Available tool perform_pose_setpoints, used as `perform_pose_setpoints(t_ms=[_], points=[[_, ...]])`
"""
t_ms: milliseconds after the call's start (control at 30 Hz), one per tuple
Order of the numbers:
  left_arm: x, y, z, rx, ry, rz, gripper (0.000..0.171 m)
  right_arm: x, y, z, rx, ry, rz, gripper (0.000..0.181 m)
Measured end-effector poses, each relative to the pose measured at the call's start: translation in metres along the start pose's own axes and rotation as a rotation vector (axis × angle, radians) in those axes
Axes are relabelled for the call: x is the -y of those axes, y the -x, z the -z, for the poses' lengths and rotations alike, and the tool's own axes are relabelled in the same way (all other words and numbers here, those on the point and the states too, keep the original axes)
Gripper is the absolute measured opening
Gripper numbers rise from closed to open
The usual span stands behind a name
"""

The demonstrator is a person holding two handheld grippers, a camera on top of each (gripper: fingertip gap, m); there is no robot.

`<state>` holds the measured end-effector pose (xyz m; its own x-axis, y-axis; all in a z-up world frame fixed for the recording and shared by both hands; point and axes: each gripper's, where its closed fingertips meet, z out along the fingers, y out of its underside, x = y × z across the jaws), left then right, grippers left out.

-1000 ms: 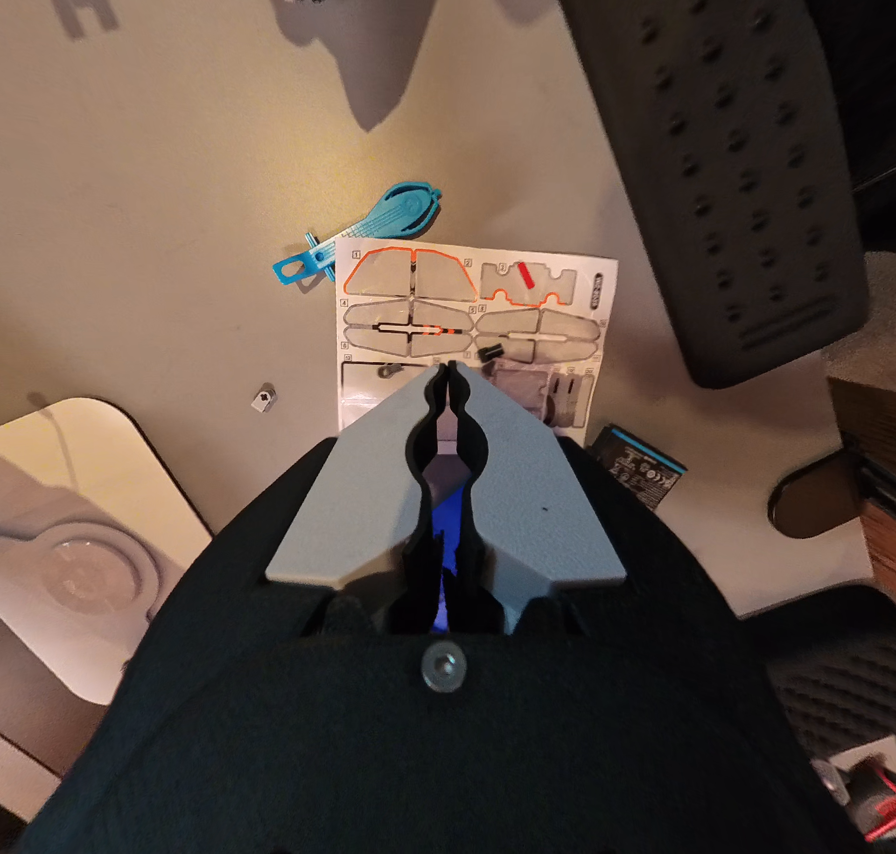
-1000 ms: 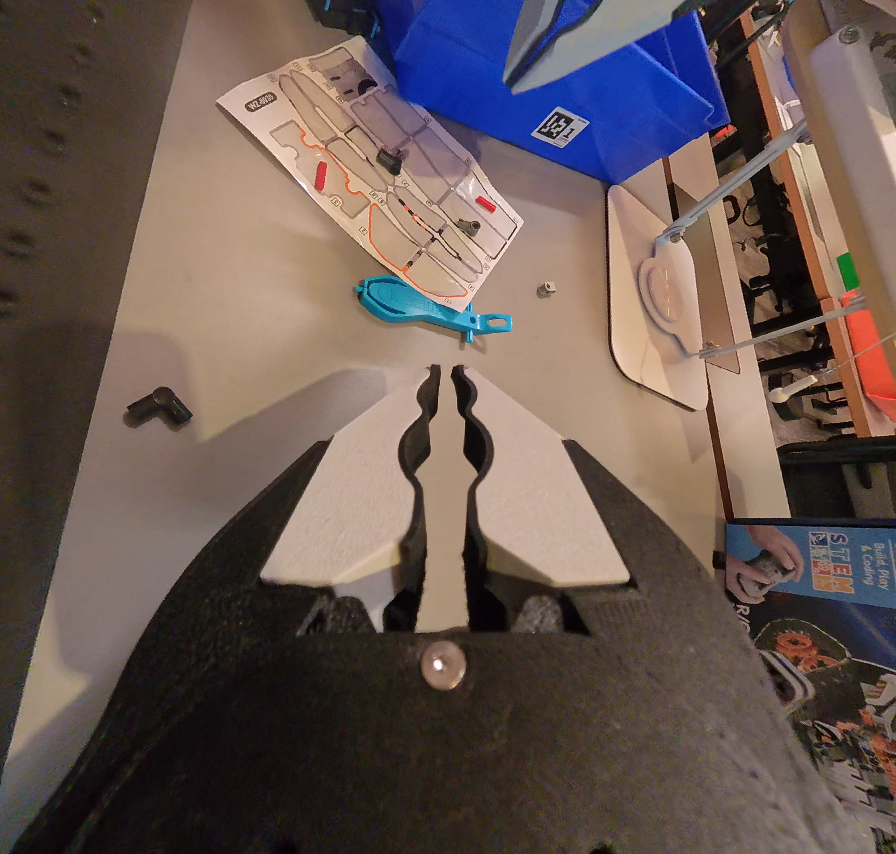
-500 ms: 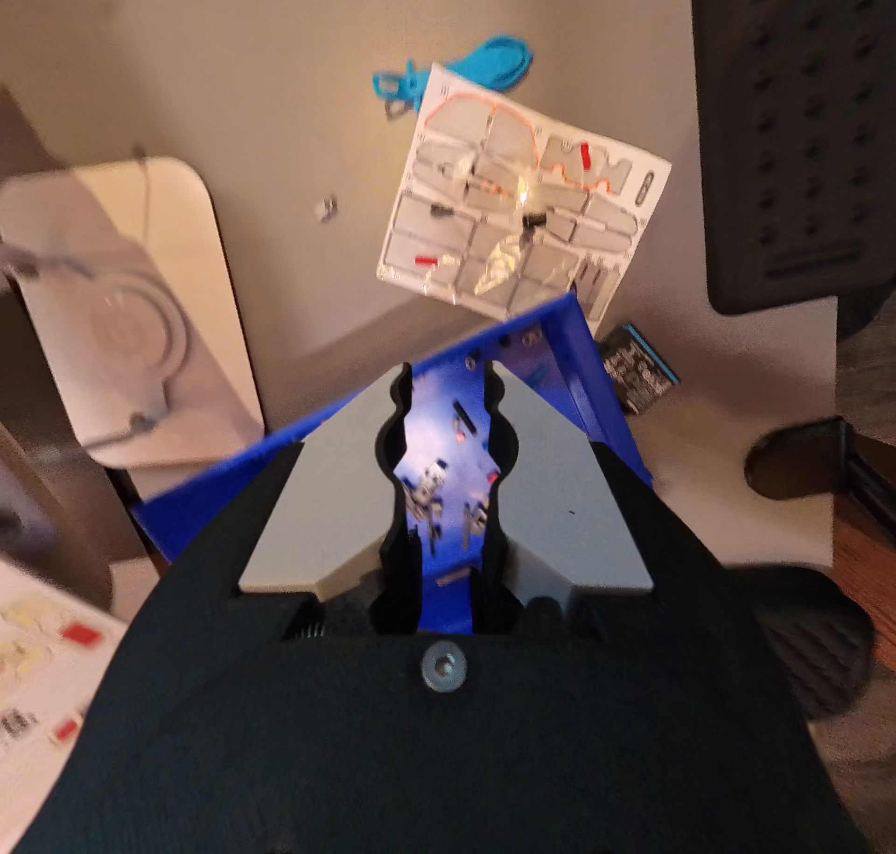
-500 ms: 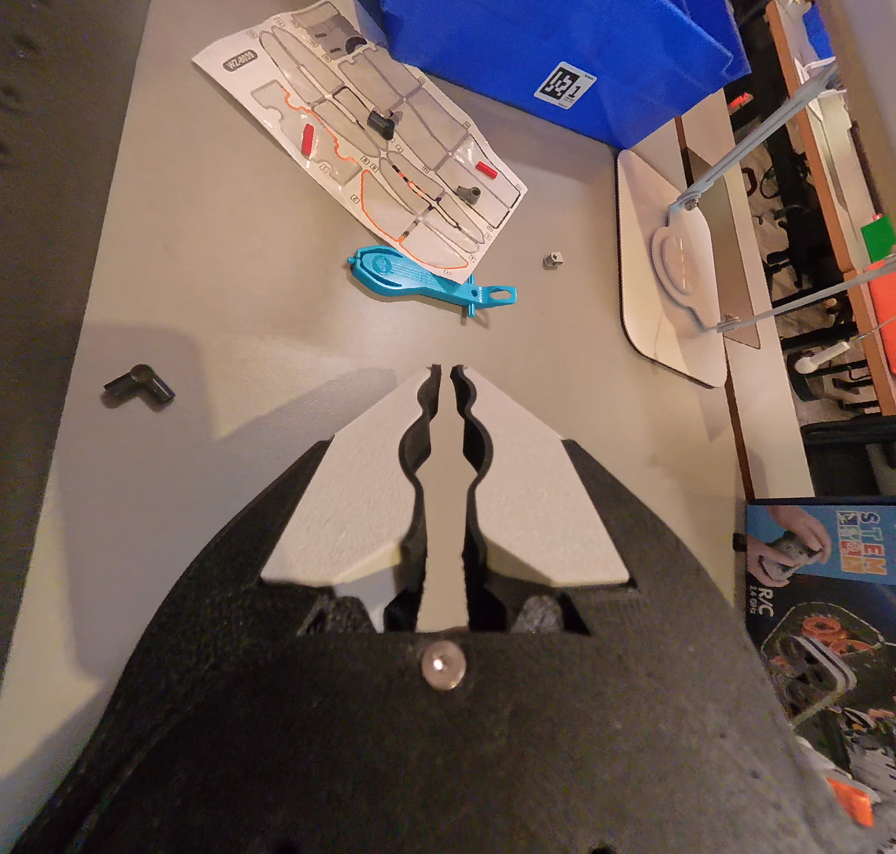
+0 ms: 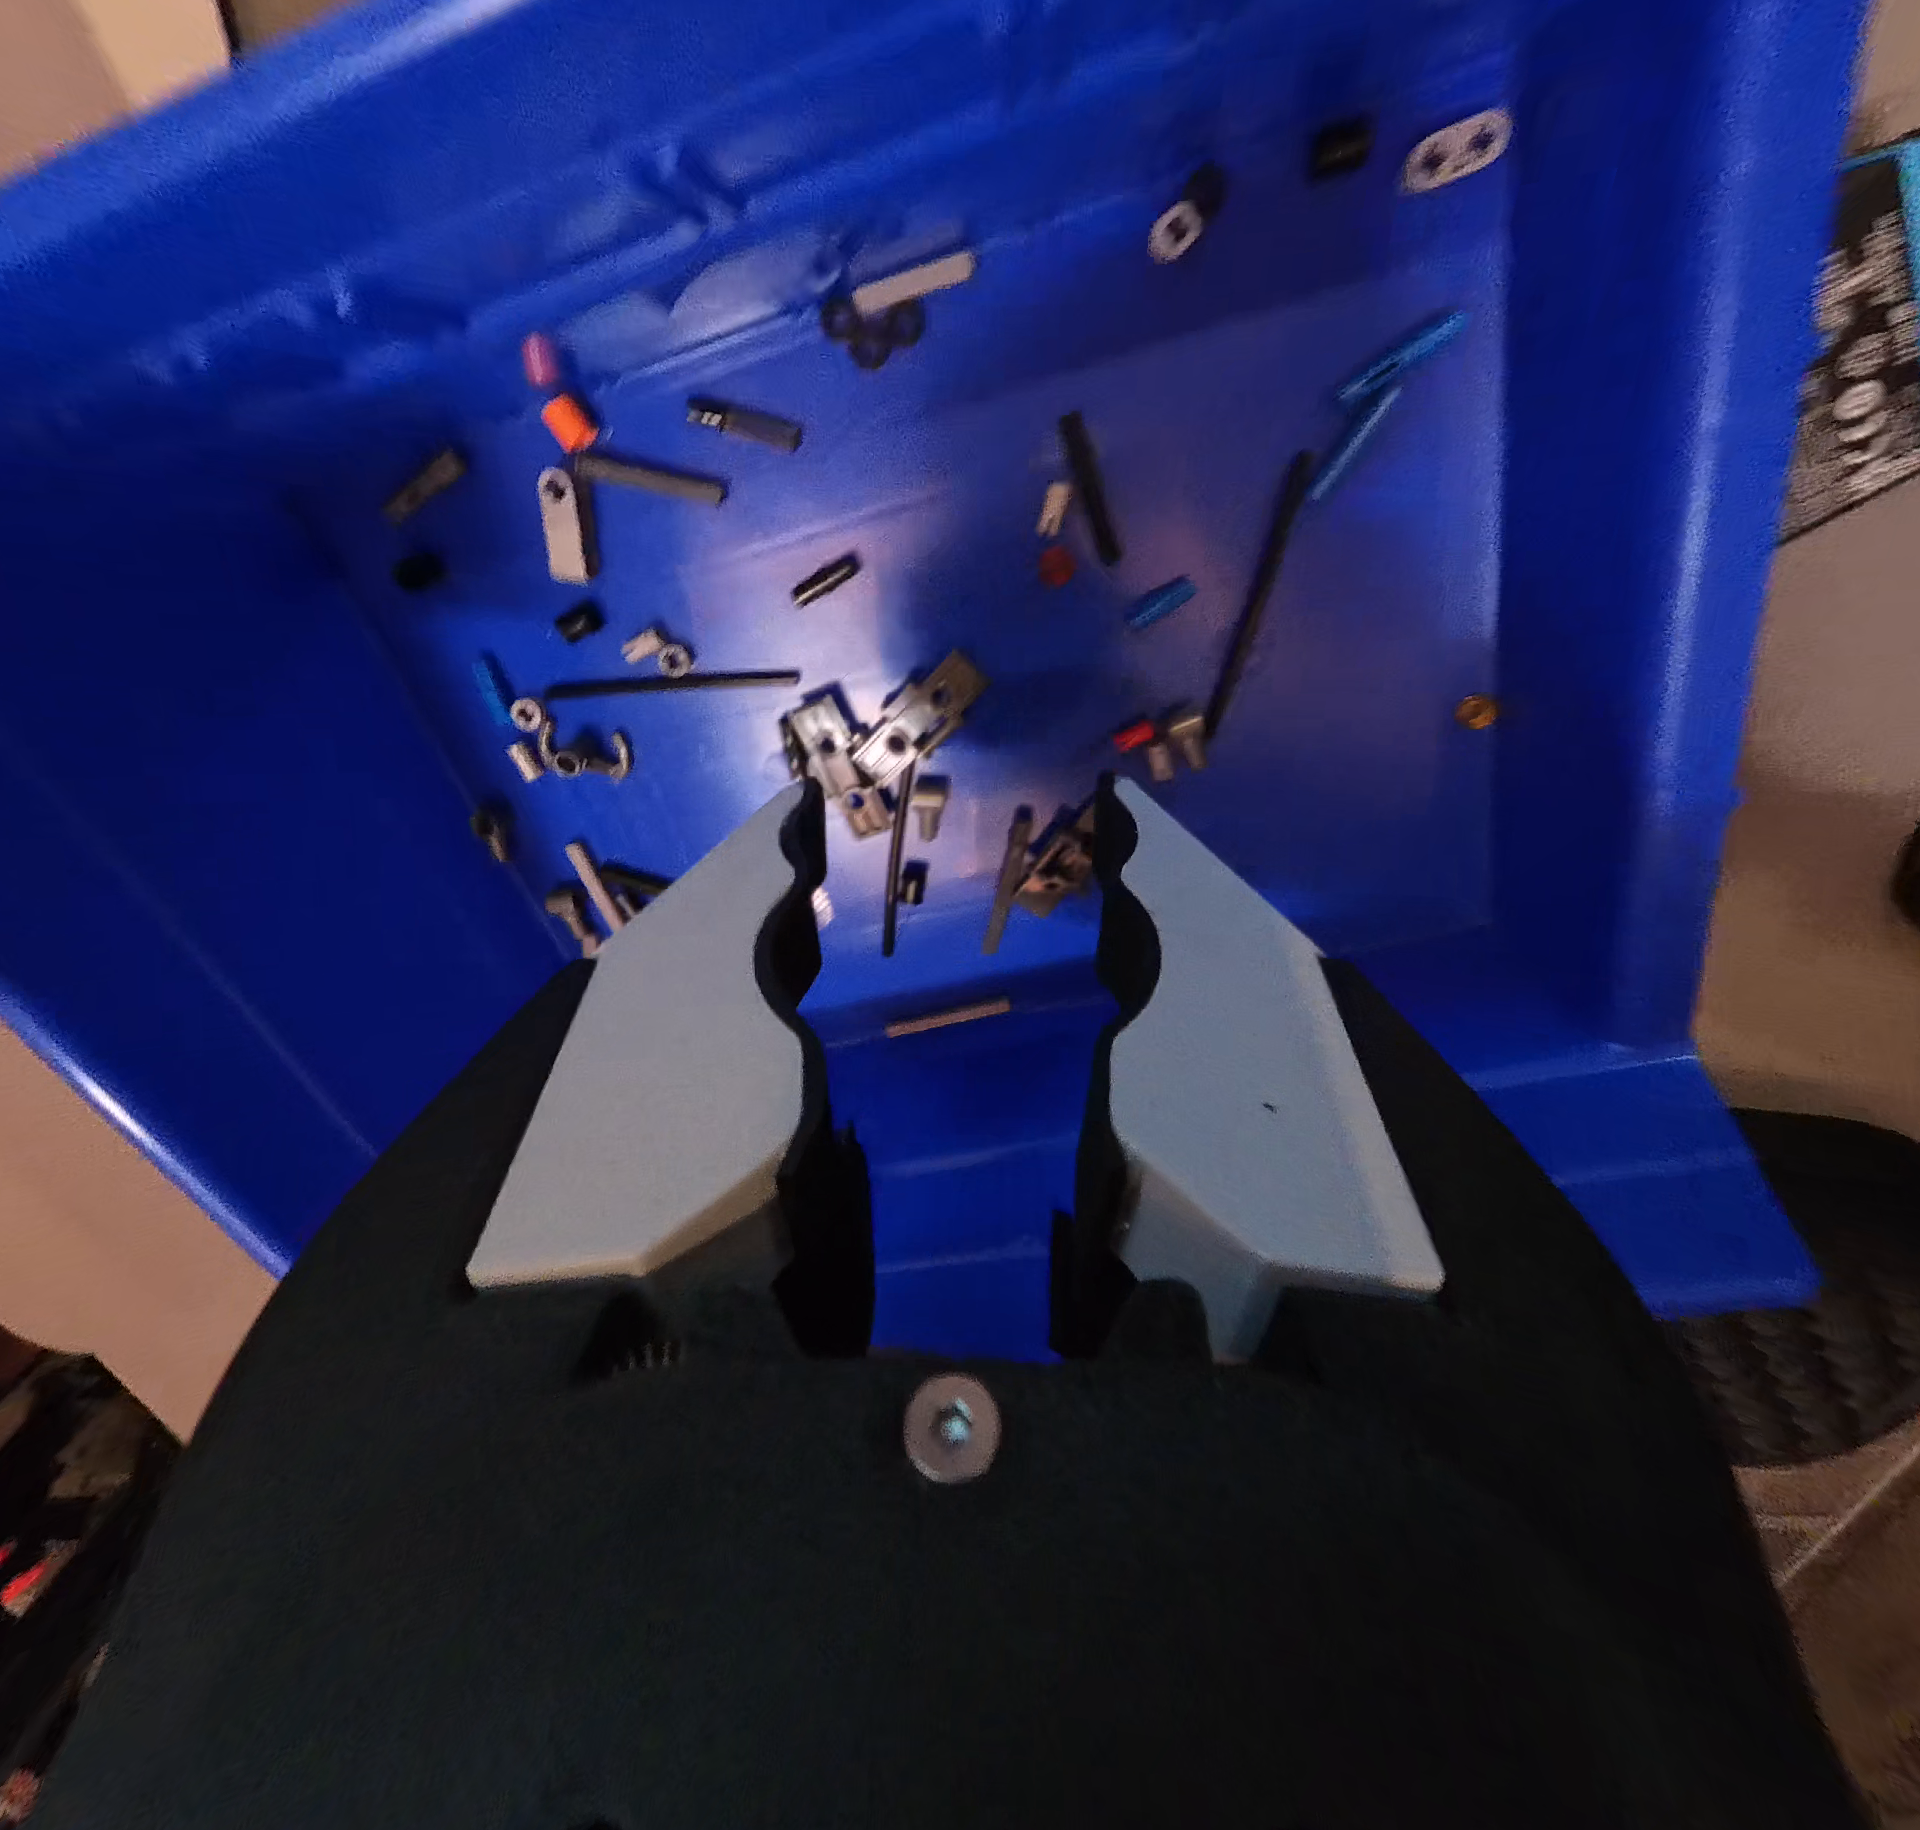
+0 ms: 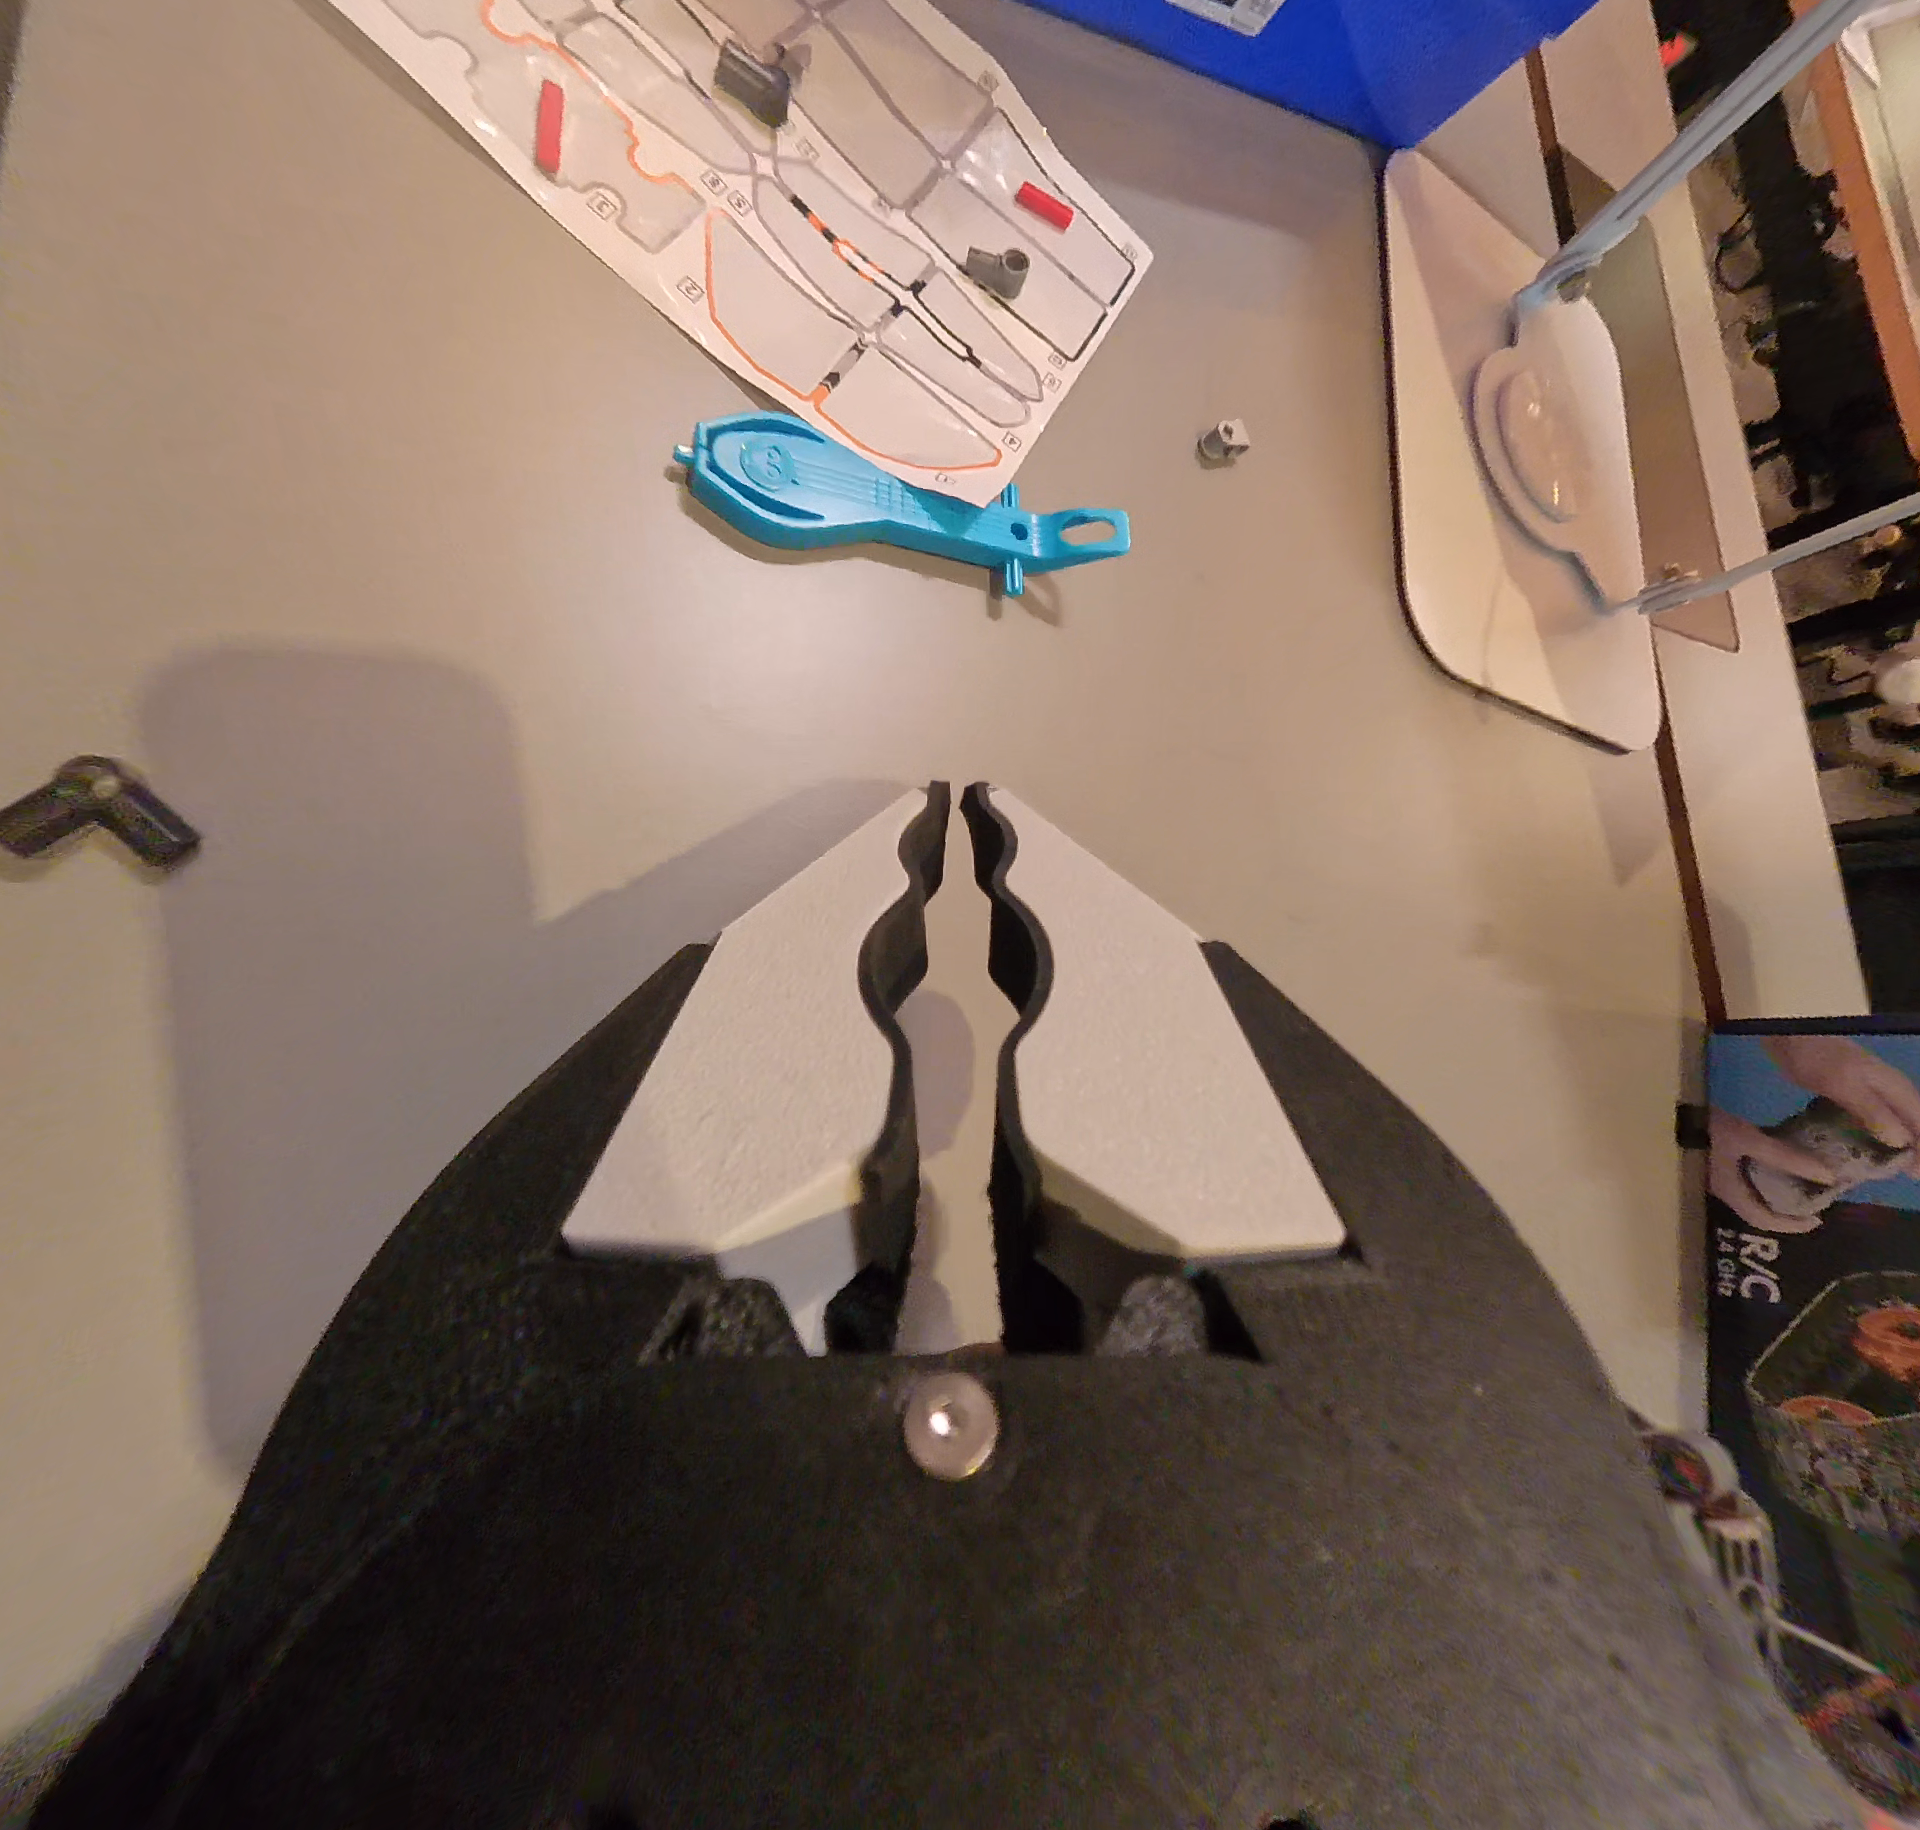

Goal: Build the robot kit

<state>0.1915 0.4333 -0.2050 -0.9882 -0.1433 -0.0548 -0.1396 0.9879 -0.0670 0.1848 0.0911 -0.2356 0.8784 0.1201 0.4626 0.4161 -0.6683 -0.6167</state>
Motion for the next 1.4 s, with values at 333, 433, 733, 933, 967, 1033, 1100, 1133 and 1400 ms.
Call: perform_pose_setpoints(t_ms=[333, 433, 733, 933, 967, 1033, 1100, 1133, 1400], points=[[-0.02, 0.01, -0.037, 0.004, 0.015, -0.036, 0.038, -0.015, 0.0, -0.017, 0.01, 0.063, -0.025, 0.001], [-0.013, 0.012, -0.044, 0.026, -0.012, -0.069, 0.032, -0.015, -0.001, -0.019, 0.009, 0.061, -0.035, 0.0], [-0.005, 0.016, -0.046, 0.029, -0.03, -0.1, 0.011, -0.018, -0.003, -0.018, 0.002, 0.063, -0.039, 0.0], [-0.015, 0.042, -0.015, 0.118, -0.041, -0.044, 0.01, -0.02, -0.004, -0.017, -0.001, 0.069, -0.035, 0.0], [-0.019, 0.047, -0.009, 0.136, -0.033, -0.033, 0.011, -0.019, -0.004, -0.016, -0.001, 0.068, -0.035, 0.0], [-0.023, 0.054, 0.0, 0.158, -0.039, -0.013, 0.011, -0.019, -0.004, -0.016, -0.001, 0.068, -0.035, 0.0], [-0.029, 0.059, 0.006, 0.165, -0.03, 0.009, 0.011, -0.019, -0.004, -0.016, -0.001, 0.068, -0.035, 0.0], [-0.033, 0.062, 0.007, 0.177, -0.015, 0.014, 0.011, -0.019, -0.004, -0.016, -0.002, 0.069, -0.035, 0.0], [-0.048, 0.066, 0.0, 0.157, 0.02, 0.047, 0.011, -0.02, -0.005, -0.016, -0.004, 0.071, -0.037, 0.0]])
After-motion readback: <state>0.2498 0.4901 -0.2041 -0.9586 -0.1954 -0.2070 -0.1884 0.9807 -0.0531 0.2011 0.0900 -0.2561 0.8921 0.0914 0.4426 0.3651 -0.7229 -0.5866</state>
